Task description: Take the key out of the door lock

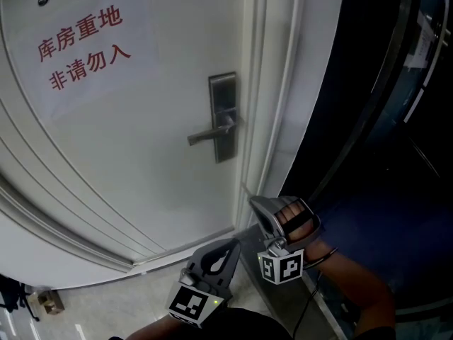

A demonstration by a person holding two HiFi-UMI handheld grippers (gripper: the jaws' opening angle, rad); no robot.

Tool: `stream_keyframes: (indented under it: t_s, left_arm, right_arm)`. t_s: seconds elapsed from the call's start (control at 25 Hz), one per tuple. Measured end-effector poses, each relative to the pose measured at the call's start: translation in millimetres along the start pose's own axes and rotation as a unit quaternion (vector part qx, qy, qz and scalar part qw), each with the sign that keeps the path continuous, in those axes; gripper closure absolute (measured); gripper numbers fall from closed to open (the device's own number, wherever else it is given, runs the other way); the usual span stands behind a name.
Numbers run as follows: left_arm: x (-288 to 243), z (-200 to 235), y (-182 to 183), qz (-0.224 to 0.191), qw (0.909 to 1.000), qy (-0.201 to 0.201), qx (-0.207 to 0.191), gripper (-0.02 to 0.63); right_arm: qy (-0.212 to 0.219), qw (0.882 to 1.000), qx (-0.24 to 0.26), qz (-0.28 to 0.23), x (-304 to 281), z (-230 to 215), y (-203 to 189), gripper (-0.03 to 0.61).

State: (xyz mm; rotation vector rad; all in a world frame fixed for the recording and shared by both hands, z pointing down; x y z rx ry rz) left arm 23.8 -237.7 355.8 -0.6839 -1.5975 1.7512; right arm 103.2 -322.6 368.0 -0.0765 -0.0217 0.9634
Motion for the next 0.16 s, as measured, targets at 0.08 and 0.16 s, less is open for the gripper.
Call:
stream_keyframes:
  t_s: [0.08, 0.16]
  left_arm:
    - [4.4, -4.0, 0.9, 0.000, 1.0000, 0.000, -0.001, 0.607]
    - [8.4, -8.3, 1.8, -0.001, 1.0000, -0.001, -0.002, 0.607]
  right_arm:
    - [0.003, 1.000, -0.002, 0.001, 4.5, 0.2, 3.1, 0.558]
    - [0.006, 1.000, -0.004, 0.002, 8.6, 0.0, 5.8, 0.558]
Point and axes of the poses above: the fingertips, and each gripper's own axes: x backward along the fingers, z to its left, y out of its top, the point moved 5 cm from there along x, backward along the fingers, and after that the axes turned 3 degrees about -z, right-handed, at the moved point
